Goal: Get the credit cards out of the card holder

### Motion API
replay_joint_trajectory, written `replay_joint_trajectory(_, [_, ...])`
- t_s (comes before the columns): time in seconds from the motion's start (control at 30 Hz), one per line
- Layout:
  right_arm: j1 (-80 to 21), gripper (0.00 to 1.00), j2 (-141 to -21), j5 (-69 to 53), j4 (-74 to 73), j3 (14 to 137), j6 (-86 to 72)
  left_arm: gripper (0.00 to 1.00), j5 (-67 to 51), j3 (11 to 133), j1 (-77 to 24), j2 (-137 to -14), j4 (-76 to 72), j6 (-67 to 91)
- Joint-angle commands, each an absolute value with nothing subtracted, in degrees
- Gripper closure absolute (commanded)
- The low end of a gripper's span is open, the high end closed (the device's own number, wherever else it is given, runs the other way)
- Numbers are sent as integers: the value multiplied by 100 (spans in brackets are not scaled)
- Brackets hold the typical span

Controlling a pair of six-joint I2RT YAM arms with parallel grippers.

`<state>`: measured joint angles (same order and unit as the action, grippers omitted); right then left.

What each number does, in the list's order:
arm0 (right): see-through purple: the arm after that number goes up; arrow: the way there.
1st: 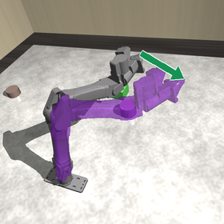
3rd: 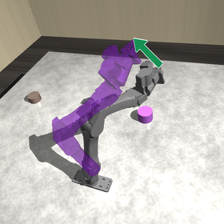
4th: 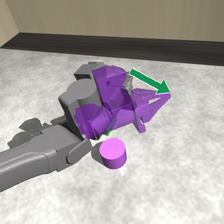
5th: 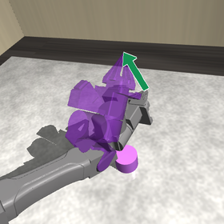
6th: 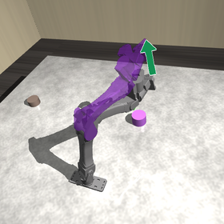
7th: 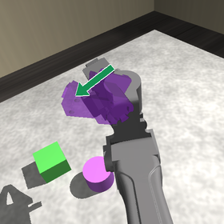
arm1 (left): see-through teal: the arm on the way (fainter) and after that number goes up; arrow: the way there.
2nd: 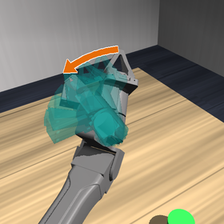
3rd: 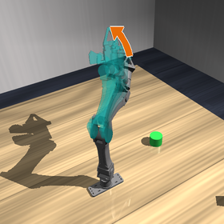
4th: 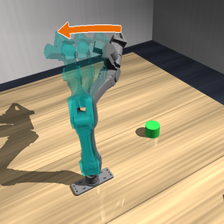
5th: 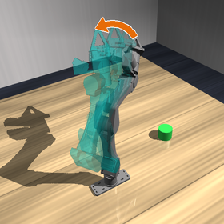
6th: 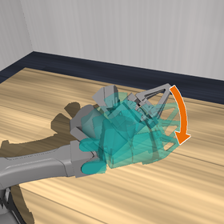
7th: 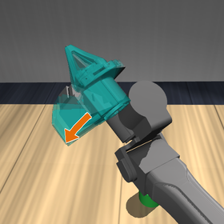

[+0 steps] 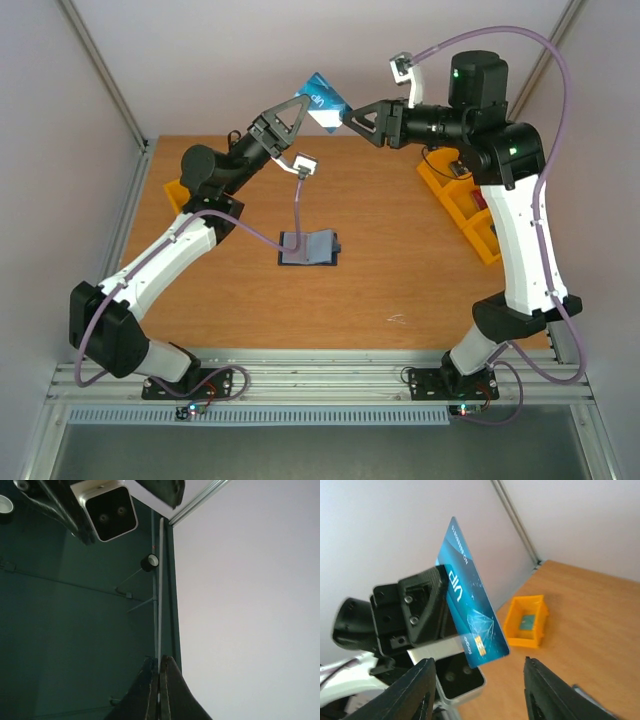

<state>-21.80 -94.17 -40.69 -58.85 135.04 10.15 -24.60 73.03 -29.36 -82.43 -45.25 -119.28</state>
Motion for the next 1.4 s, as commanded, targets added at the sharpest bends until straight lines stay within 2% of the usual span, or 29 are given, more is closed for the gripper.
replay_joint_trajectory(0.0, [-2171, 56, -9565, -4573, -5386, 13545, 583, 100, -2485, 7240, -2985, -8112, -4942, -12094])
replay_joint_trajectory(0.17, [-2197, 68, -9627, -4760, -5040, 13546, 440, 100, -2451, 7224, -2988, -8105, -4883, -12119])
replay_joint_trajectory(0.33, [-2197, 93, -9702, -4689, -5056, 13567, 462, 100, -2475, 7284, -2988, -8145, -4828, -12173])
replay_joint_trajectory(0.4, [-2197, 98, -9703, -4651, -5067, 13565, 491, 100, -2452, 7292, -2988, -8160, -4822, -12177])
replay_joint_trajectory(0.57, [-2177, 99, -9694, -4158, -5389, 13662, 741, 98, -2343, 7192, -2986, -8137, -4733, -12163])
replay_joint_trajectory(0.6, [-2149, 99, -9692, -3997, -5527, 13693, 813, 87, -2276, 7162, -2988, -8134, -4708, -12150])
replay_joint_trajectory(0.67, [-1988, 99, -9707, -3830, -5773, 13719, 913, 38, -1967, 7093, -2988, -8146, -4654, -12027])
replay_joint_trajectory(0.7, [-1870, 99, -9723, -3809, -5948, 13720, 948, 18, -1773, 7071, -2988, -8141, -4537, -12024])
replay_joint_trajectory(0.77, [-1515, 99, -9758, -3828, -6258, 13727, 988, 3, -1249, 7045, -2988, -8118, -4111, -12047])
replay_joint_trajectory(0.97, [-135, 99, -10009, -4230, -7678, 13689, 1895, 0, 782, 7186, -2988, -8008, -1743, -11356])
replay_joint_trajectory(1.1, [1243, 99, -9937, -5057, -7516, 12729, 1919, 1, 1816, 7729, -2964, -8057, 1317, -9716])
replay_joint_trajectory(1.2, [1874, 99, -9923, -4870, -7387, 12295, 2153, 0, 1855, 8152, -2960, -8165, 3275, -7979])
replay_joint_trajectory(1.37, [2779, 99, -9710, -4530, -7148, 11288, 2433, 1, 1123, 8256, -2857, -7976, 5454, -5641])
